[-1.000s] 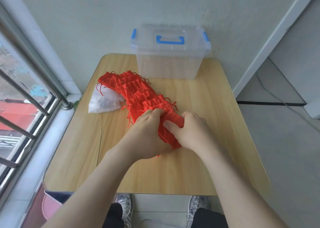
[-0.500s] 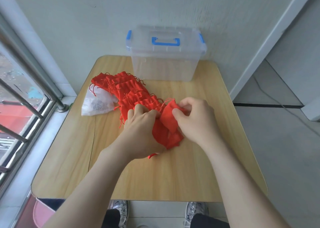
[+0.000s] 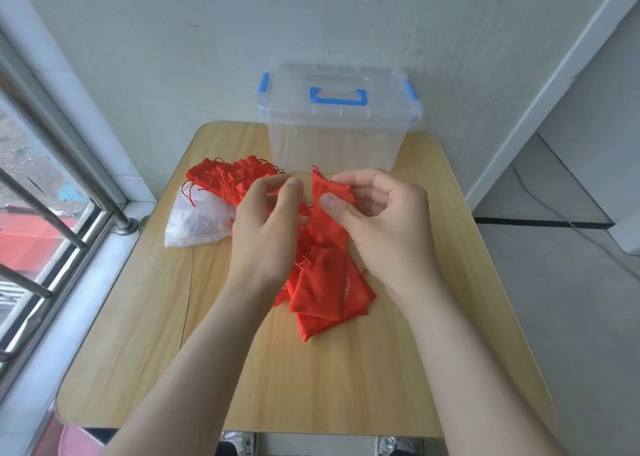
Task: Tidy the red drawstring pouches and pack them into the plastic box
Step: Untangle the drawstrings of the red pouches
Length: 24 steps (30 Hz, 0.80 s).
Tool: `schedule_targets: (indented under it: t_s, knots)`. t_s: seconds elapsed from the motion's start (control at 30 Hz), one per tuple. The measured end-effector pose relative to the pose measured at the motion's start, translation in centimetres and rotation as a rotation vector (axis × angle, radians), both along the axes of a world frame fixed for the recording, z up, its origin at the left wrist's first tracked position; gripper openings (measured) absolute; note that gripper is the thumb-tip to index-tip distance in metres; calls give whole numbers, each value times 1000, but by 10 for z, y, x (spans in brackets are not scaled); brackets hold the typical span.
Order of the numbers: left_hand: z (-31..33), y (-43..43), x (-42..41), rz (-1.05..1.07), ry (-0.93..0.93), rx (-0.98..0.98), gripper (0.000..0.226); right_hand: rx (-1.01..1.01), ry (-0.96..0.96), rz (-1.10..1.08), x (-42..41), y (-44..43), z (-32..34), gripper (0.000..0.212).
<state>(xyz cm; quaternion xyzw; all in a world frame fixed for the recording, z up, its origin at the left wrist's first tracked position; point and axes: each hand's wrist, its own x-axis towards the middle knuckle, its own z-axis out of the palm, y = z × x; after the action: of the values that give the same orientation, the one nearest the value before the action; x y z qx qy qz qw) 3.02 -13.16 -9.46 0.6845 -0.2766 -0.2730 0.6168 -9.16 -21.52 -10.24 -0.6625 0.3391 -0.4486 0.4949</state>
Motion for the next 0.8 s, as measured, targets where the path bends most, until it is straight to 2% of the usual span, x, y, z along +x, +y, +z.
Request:
schedule_targets:
  t_s: [0.1, 0.17, 0.3, 0.47, 0.8]
  knots:
    - [0, -1, 2, 66, -52, 13, 46, -31, -2, -25, 4, 2, 1, 21]
    - [1, -1, 1, 30, -51, -23, 58, -56, 7, -36, 6, 3, 2, 20]
    - [6, 0, -4, -67, -23, -111, 33, -125, 74, -48, 7, 3, 2, 19]
    - [5, 0, -1, -100, -3, -166, 22, -148, 130, -23, 7, 2, 0, 13]
    - [1, -5, 4, -51, 35, -148, 25, -138, 223, 28, 6, 1, -6, 14]
